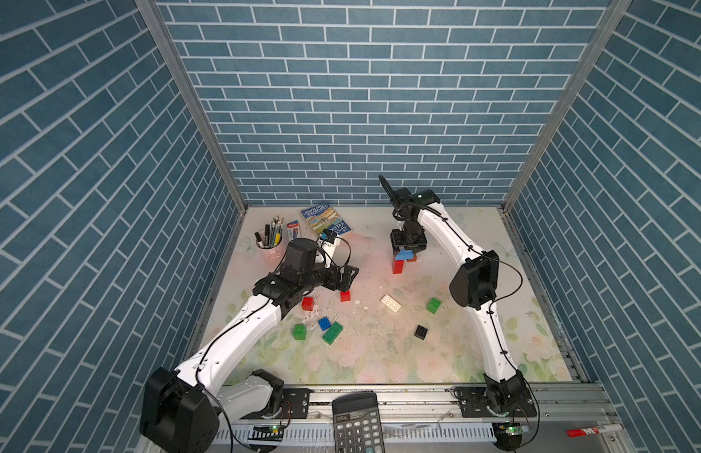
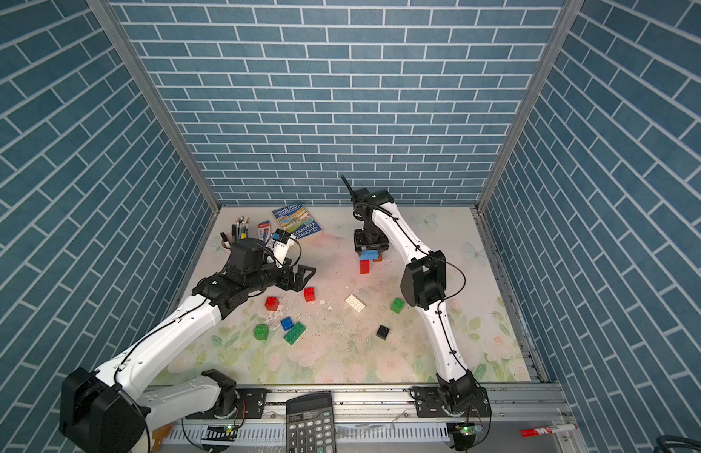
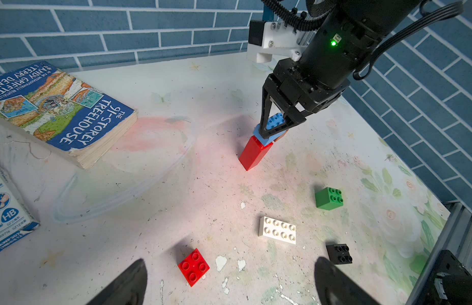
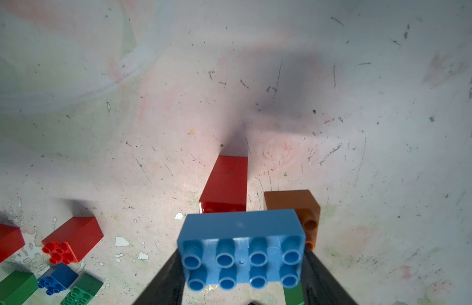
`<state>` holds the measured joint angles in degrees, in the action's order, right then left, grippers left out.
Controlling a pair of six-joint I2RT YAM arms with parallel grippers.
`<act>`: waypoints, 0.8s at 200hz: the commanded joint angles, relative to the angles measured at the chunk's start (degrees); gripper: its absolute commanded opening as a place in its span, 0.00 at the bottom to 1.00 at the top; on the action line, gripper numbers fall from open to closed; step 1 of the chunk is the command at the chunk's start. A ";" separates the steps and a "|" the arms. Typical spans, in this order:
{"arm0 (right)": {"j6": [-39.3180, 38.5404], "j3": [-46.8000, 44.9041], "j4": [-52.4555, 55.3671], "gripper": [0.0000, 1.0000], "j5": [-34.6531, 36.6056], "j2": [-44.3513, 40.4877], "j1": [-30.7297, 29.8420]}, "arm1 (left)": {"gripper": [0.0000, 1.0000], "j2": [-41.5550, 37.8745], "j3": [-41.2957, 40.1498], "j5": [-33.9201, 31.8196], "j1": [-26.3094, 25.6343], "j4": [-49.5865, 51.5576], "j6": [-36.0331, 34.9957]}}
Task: Assemble the letter r with lego
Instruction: Assemble the lego brick with the lego brick.
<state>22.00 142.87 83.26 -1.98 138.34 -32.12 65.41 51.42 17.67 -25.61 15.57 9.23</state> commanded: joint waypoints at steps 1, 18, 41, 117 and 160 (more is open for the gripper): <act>-1.96 0.76 2.52 0.23 0.43 1.11 -0.33 | 0.99 0.36 1.67 -0.50 0.38 -0.45 0.30; -1.87 -0.10 2.32 0.23 0.32 0.67 -0.37 | 1.00 0.37 1.58 -0.70 0.34 -0.86 0.82; -2.09 -1.09 2.04 0.23 0.82 0.69 -0.31 | 1.00 0.57 1.58 -0.85 0.36 -1.32 1.39; -0.91 -1.73 1.20 0.23 1.72 1.57 -0.38 | 1.00 0.51 1.80 -1.59 0.38 -1.08 1.40; -0.18 -1.63 1.23 0.23 1.98 2.12 -0.32 | 1.00 0.33 1.93 -1.93 0.30 -0.39 0.82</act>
<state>21.58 141.88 83.13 -1.10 138.72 -32.16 65.65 51.53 16.47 -25.61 15.11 10.66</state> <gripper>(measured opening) 0.644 0.995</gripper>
